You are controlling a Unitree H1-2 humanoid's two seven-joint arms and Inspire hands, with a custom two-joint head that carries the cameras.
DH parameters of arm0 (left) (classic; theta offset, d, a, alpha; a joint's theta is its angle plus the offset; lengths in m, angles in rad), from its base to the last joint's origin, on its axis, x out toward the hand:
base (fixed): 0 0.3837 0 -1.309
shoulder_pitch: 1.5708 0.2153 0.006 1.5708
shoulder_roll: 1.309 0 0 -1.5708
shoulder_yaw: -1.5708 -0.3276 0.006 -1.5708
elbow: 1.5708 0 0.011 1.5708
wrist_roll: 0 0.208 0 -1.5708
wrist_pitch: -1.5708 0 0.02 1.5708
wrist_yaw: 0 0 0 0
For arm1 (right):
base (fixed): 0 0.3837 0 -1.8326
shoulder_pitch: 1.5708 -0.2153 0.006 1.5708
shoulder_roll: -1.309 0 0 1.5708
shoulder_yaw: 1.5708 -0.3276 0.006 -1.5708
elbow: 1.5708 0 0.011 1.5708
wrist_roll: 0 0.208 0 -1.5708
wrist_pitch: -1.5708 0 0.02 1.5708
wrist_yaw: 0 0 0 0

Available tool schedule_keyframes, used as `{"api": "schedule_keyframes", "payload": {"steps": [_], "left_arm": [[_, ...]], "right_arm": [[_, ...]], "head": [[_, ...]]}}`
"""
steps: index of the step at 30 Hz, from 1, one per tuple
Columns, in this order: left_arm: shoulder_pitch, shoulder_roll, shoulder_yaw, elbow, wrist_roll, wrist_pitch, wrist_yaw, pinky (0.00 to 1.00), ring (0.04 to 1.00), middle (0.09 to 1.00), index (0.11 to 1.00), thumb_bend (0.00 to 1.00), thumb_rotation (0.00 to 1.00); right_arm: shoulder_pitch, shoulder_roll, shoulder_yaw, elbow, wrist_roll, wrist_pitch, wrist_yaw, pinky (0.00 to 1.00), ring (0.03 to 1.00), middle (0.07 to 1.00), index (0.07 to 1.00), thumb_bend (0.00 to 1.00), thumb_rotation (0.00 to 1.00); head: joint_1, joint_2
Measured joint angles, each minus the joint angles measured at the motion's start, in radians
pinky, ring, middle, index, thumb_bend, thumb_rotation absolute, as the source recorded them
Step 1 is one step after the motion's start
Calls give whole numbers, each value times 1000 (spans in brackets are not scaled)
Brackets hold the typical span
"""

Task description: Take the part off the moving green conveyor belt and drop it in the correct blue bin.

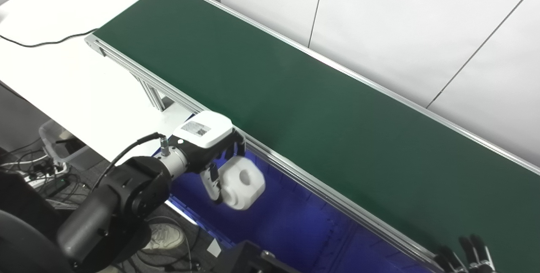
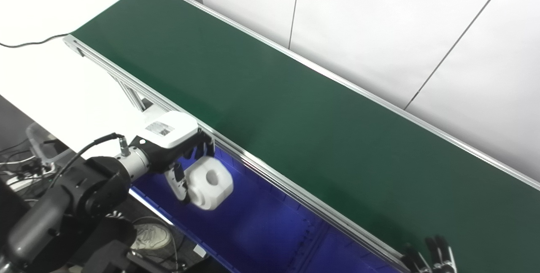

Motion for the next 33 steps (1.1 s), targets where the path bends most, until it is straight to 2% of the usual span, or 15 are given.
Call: {"api": "schedule_keyframes", "payload": {"steps": [2,3,4,5,7,9,12,16,22,24,26,28,29,30,33], "left_arm": [[-10,9,-6,5,38,5,-52,488,491,484,492,524,0],[-18,11,-8,6,62,11,-87,521,534,540,493,522,37],[-27,12,-10,8,86,20,-124,554,590,613,589,690,176],[-35,12,-10,9,105,27,-159,589,650,679,662,786,290],[-46,12,-9,9,123,39,-209,667,764,779,760,880,436],[-56,11,-9,5,124,41,-243,695,804,812,791,893,493],[-63,8,-9,-22,129,42,-283,706,823,839,807,889,544],[-63,-7,2,-67,144,43,-320,693,802,822,799,877,504],[-11,-9,64,-142,91,37,-289,662,780,803,783,851,445],[4,-10,83,-167,43,34,-279,638,763,792,767,851,379],[12,-10,110,-192,-29,37,-259,619,755,773,760,836,336],[10,-13,147,-212,-144,53,-242,598,740,775,778,813,366],[6,-20,168,-224,-228,79,-239,592,735,784,793,788,382],[-2,-29,181,-228,-291,99,-239,614,747,795,803,776,406],[-40,-92,225,-228,-505,179,-239,679,796,836,837,773,478]], "right_arm": [[2,7,0,0,-7,0,-1,711,726,874,886,839,921],[2,9,0,0,-13,0,-2,714,727,876,887,842,920],[3,11,0,0,-16,0,-2,718,728,878,888,845,916],[3,12,0,0,-17,0,-2,716,728,879,889,844,914],[3,15,-1,-3,-18,0,-2,707,726,880,888,846,917],[5,19,-1,-7,-23,0,-2,706,727,882,890,852,915],[9,23,0,-17,-31,0,-2,710,732,889,895,862,913],[23,30,6,-37,-33,0,-2,725,747,899,904,816,919],[57,56,42,-85,-42,0,-3,738,768,912,916,793,915],[63,63,56,-101,-39,0,-3,738,773,915,920,779,909],[68,70,71,-109,-42,0,-4,718,759,910,919,779,909],[76,83,86,-110,-66,0,-9,712,753,909,923,787,914],[79,89,94,-109,-78,0,-13,707,749,907,925,790,918],[81,96,102,-107,-89,0,-18,702,747,904,923,788,915],[80,117,123,-88,-132,0,-37,696,749,898,922,733,929]], "head": [[-6,-2],[-8,-2],[-9,-3],[-15,-2],[-20,0],[-20,0],[-18,3],[-2,3],[-49,17],[-87,26],[-240,47],[-241,48],[-378,58],[-379,58],[-520,58]]}}
